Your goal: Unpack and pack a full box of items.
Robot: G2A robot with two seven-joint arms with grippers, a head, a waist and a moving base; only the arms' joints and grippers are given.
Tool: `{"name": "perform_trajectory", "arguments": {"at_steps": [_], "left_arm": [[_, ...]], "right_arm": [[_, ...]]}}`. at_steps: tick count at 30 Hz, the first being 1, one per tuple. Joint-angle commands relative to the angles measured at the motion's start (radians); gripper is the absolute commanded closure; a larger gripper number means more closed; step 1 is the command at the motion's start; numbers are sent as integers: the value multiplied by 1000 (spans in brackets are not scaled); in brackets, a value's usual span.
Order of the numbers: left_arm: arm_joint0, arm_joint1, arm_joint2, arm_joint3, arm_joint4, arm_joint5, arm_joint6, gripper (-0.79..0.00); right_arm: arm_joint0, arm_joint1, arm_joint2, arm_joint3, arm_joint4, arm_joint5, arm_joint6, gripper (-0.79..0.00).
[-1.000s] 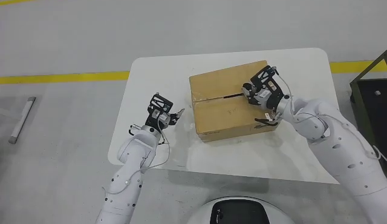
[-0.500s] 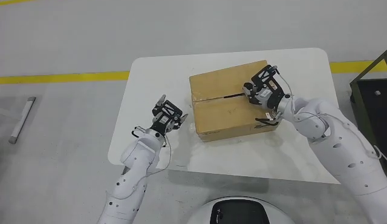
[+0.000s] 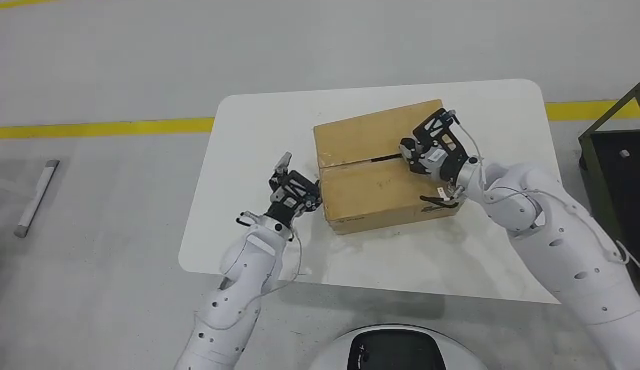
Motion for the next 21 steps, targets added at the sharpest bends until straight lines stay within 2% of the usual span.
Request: {"name": "perform_trajectory", "arguments": {"at_steps": [1,13,21], "left_arm": [[1,-4,0,5,-27,21,6,-785],[-1,-14,-25,33,-68,52,-26,-785],[51,2,-117,4,-57,30,-43,-785]], "right_arm": [[0,-1,-2,-2,0,0,1,0],[-4,-3,-6,-12,1,6,0,0],[-12,-2,-1,-18,-3,6,5,0]]}}
